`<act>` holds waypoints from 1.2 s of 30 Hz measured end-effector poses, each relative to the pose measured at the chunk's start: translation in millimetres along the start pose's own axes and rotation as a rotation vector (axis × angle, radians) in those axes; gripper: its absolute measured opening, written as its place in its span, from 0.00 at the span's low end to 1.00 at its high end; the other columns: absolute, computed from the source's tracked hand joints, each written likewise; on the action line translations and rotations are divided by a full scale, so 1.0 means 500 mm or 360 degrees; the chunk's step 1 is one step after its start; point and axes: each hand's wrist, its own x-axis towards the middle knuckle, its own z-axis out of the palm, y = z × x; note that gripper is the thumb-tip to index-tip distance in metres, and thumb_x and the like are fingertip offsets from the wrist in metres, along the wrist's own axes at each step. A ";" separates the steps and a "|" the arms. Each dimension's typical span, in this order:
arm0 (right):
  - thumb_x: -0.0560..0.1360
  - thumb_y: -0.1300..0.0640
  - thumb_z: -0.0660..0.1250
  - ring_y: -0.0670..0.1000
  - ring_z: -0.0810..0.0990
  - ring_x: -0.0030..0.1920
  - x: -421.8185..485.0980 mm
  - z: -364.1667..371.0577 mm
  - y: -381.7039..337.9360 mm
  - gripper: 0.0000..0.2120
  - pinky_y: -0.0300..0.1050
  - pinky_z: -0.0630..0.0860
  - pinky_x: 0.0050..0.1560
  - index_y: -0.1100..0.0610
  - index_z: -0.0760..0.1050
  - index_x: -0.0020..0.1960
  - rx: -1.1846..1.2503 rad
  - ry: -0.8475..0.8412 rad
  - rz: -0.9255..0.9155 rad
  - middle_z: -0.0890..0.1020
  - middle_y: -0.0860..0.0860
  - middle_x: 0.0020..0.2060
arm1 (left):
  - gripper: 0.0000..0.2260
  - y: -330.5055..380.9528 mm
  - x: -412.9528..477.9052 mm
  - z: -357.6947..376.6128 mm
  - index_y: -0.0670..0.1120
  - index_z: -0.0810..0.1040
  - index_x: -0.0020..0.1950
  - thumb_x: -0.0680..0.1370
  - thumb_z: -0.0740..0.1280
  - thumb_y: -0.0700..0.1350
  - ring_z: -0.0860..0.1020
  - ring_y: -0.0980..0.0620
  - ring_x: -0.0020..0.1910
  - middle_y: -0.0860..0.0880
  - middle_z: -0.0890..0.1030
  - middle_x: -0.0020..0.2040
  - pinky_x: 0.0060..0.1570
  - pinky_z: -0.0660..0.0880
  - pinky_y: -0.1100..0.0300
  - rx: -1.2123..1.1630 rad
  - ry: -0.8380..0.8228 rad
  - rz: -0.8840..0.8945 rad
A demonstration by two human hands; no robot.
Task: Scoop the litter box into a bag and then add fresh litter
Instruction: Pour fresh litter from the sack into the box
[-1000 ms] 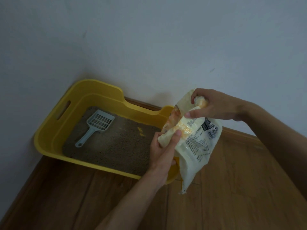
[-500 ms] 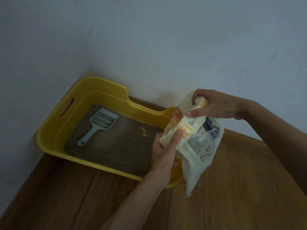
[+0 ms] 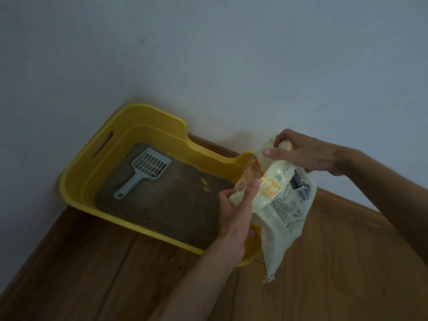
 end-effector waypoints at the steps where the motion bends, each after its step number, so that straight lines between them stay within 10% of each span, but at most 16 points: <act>1: 0.65 0.32 0.66 0.53 0.81 0.46 0.000 0.001 -0.001 0.32 0.46 0.78 0.40 0.50 0.66 0.61 -0.0004 0.0009 0.0022 0.79 0.52 0.49 | 0.35 -0.001 -0.001 0.001 0.57 0.71 0.52 0.52 0.72 0.71 0.81 0.44 0.52 0.48 0.82 0.52 0.51 0.79 0.37 0.0010 0.0006 0.0002; 36: 0.65 0.36 0.72 0.53 0.78 0.49 0.028 0.040 -0.091 0.38 0.55 0.79 0.52 0.53 0.63 0.67 -0.0420 -0.0019 0.0105 0.76 0.51 0.53 | 0.41 -0.005 -0.014 -0.036 0.53 0.76 0.60 0.49 0.80 0.64 0.81 0.43 0.53 0.46 0.84 0.53 0.50 0.80 0.43 -0.0369 0.0038 -0.0172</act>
